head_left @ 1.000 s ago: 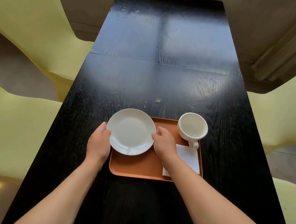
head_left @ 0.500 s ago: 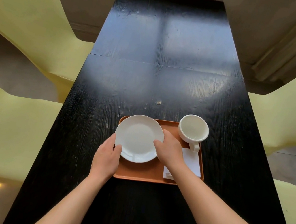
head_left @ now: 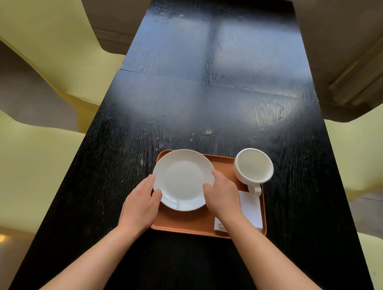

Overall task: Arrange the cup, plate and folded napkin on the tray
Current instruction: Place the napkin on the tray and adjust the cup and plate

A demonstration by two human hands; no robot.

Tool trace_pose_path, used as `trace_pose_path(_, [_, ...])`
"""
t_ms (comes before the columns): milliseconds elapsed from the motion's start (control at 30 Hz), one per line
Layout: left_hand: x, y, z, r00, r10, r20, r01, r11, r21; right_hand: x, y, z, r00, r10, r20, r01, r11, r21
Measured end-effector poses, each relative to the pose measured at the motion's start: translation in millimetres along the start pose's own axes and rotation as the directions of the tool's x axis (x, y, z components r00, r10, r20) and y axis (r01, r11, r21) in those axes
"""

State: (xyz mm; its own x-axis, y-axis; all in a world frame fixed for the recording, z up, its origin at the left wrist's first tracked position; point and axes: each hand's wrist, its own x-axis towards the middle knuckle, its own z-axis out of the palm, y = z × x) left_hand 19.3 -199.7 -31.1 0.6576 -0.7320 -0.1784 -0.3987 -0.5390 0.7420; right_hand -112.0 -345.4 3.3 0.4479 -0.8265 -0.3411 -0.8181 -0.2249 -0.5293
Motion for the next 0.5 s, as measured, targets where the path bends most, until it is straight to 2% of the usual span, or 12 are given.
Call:
trace_pose_path(233, [0, 0, 0, 1.0, -0.004, -0.002, 0.004, 0.996, -0.089, 3, 4, -2, 1.0, -0.016, 0.018, 0.014, 0.998, 0.068])
trace_pose_path(500, [1, 10, -1, 0.996, -0.089, -0.018, 0.086, 0.987, -0.138, 3, 6, 0, 1.0, 0.008, 0.005, -0.009, 0.989, 0.144])
